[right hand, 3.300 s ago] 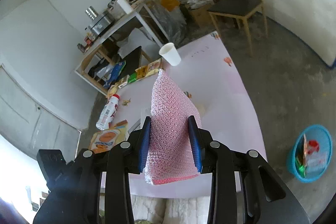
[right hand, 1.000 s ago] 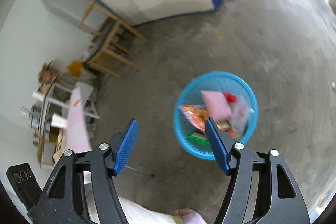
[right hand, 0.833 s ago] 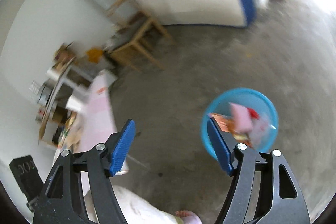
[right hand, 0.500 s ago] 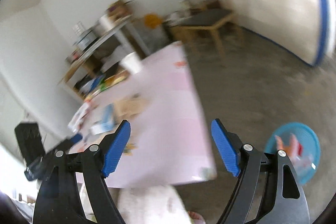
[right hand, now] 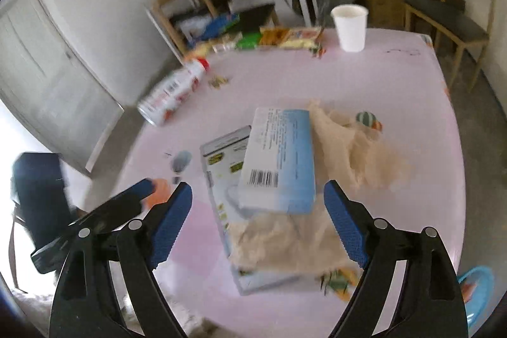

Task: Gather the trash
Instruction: 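Move both grippers back to the table and grasp the blue-white box with the right gripper, then pass the blue-white box from the right gripper into the left gripper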

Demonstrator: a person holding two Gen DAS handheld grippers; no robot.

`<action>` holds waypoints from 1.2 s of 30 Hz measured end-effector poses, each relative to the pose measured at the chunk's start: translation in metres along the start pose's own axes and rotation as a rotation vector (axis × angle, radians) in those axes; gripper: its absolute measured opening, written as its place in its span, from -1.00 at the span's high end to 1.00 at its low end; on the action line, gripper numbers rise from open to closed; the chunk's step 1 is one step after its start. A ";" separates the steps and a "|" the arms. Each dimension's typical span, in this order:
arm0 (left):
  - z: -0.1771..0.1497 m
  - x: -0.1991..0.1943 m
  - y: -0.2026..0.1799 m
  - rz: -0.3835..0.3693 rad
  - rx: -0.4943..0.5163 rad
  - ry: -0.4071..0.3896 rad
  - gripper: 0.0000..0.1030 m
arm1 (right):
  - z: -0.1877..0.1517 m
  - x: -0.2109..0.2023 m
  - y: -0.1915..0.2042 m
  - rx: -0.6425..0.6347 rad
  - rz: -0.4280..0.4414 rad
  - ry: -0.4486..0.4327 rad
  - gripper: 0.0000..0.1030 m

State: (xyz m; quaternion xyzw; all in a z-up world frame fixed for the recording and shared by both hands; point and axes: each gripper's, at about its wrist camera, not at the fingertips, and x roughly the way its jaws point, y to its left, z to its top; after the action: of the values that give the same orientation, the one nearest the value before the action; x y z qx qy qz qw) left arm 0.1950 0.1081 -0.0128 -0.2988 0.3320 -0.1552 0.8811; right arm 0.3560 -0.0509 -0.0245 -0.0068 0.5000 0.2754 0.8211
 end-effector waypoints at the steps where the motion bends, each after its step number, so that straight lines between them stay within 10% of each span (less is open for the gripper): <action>1: -0.003 0.000 0.004 -0.005 -0.006 0.001 -0.31 | 0.004 0.011 0.001 -0.003 -0.012 0.039 -0.58; 12: -0.010 0.019 0.037 -0.052 -0.064 0.067 0.37 | 0.017 0.051 -0.006 0.010 -0.113 0.192 -0.58; 29: -0.008 -0.019 0.079 0.009 -0.135 0.001 0.41 | 0.012 0.028 0.041 -0.075 -0.124 0.106 -0.32; 36: -0.010 -0.073 0.117 0.123 -0.194 -0.057 0.24 | -0.015 0.039 0.095 -0.128 0.007 0.124 -0.34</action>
State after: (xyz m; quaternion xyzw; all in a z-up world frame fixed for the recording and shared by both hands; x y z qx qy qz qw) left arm 0.1442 0.2288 -0.0566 -0.3660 0.3382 -0.0593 0.8650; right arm 0.3137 0.0427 -0.0387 -0.0747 0.5312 0.3089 0.7854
